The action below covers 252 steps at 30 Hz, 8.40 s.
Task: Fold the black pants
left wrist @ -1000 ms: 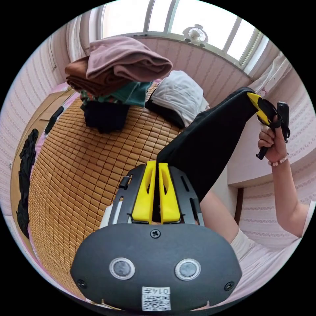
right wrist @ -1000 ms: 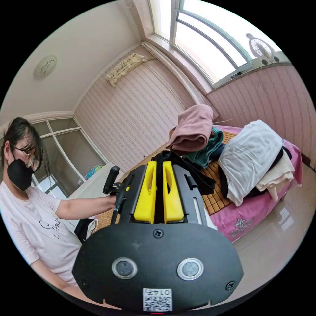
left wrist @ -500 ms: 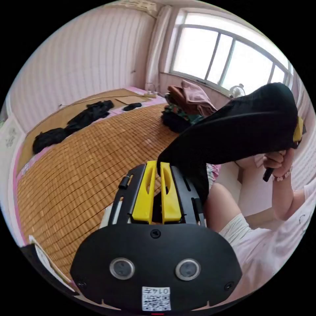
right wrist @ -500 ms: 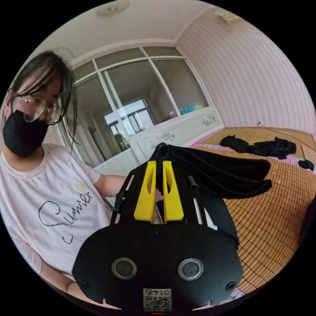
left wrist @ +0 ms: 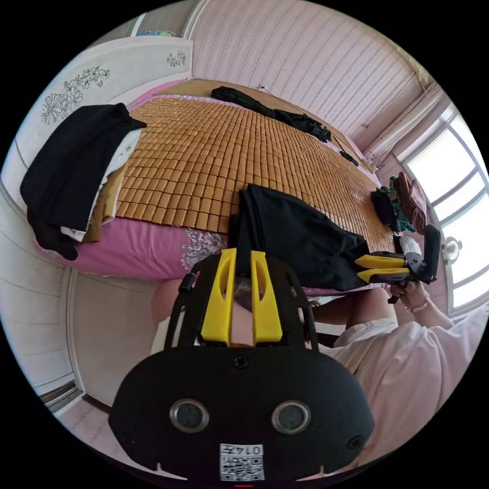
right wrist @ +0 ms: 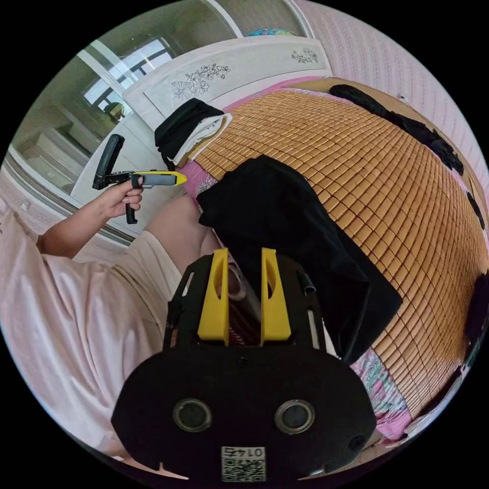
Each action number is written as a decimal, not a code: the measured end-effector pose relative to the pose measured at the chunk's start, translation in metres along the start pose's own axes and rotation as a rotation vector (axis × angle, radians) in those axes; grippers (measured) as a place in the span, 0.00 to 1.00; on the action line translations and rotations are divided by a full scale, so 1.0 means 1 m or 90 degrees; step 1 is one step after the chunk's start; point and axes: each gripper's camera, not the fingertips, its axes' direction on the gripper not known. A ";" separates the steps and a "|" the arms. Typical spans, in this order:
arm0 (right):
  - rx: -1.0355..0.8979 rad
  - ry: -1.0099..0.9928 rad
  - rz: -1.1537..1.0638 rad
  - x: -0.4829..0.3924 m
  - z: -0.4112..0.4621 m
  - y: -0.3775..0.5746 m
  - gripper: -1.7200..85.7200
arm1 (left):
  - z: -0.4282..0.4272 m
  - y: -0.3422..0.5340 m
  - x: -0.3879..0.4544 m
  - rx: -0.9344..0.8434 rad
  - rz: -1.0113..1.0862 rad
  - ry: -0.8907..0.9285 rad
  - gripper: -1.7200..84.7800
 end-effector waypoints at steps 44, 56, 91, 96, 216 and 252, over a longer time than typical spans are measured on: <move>0.089 0.084 0.450 0.158 -0.045 -0.053 0.03 | 0.080 -0.060 0.005 -0.252 0.175 -0.102 0.09; -0.116 0.177 0.285 0.088 0.004 -0.086 0.02 | 0.068 -0.045 0.055 -0.218 0.218 -0.124 0.09; -0.414 0.176 -0.141 0.056 0.161 -0.414 0.01 | 0.223 0.018 0.385 -0.307 0.692 -0.030 0.01; -0.438 0.132 -0.106 0.081 0.165 -0.412 0.01 | 0.228 0.023 0.389 -0.288 0.665 -0.006 0.01; 0.140 -0.135 0.365 0.206 0.027 -0.022 0.06 | 0.104 -0.004 0.069 -0.167 0.208 0.042 0.13; -0.077 0.066 -0.332 -0.297 0.051 -0.566 0.13 | -0.274 0.107 -0.273 0.339 -0.374 -0.124 0.11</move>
